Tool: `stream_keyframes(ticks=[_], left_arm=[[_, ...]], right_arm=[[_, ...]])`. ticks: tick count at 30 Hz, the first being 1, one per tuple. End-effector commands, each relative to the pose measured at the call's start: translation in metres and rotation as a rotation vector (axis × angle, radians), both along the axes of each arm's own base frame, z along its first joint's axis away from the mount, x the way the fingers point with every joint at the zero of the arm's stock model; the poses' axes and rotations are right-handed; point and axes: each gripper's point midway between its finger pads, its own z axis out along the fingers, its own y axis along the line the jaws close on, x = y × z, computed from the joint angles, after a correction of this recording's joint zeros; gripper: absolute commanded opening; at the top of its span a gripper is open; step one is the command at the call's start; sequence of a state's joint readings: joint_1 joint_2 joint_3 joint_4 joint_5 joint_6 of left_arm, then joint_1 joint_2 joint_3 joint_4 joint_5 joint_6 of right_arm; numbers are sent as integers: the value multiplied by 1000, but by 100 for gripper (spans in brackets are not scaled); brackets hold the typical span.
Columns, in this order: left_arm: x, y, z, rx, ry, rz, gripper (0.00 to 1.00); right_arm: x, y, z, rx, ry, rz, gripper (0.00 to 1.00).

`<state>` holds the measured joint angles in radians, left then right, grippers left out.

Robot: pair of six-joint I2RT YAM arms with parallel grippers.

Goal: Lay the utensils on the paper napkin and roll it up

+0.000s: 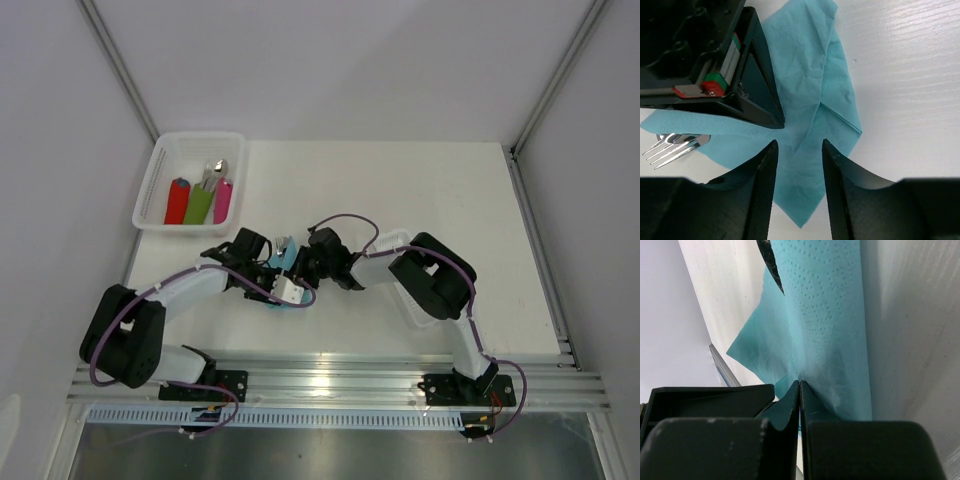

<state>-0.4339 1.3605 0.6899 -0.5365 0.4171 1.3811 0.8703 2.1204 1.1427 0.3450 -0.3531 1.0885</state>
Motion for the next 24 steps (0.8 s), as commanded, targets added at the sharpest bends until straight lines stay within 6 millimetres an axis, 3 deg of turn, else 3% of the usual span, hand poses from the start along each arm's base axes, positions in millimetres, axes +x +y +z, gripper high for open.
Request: stream_keyframes(ticks=[1,10,19,24], left_arm=[[5,-3,-1,14,-33,-60,43],[8,-3,-6,72,3,-50,40],[10,-4,-7,102,1,-29,3],[15,-1,-6,111,-36,-9,1]], right_arm=[[4,5,27,55,-47,-13,0],[5,4,26,54,-48,-17,0],[4,4,29,61,-47,-11,0],[5,4,37,69,-63,-4,0]])
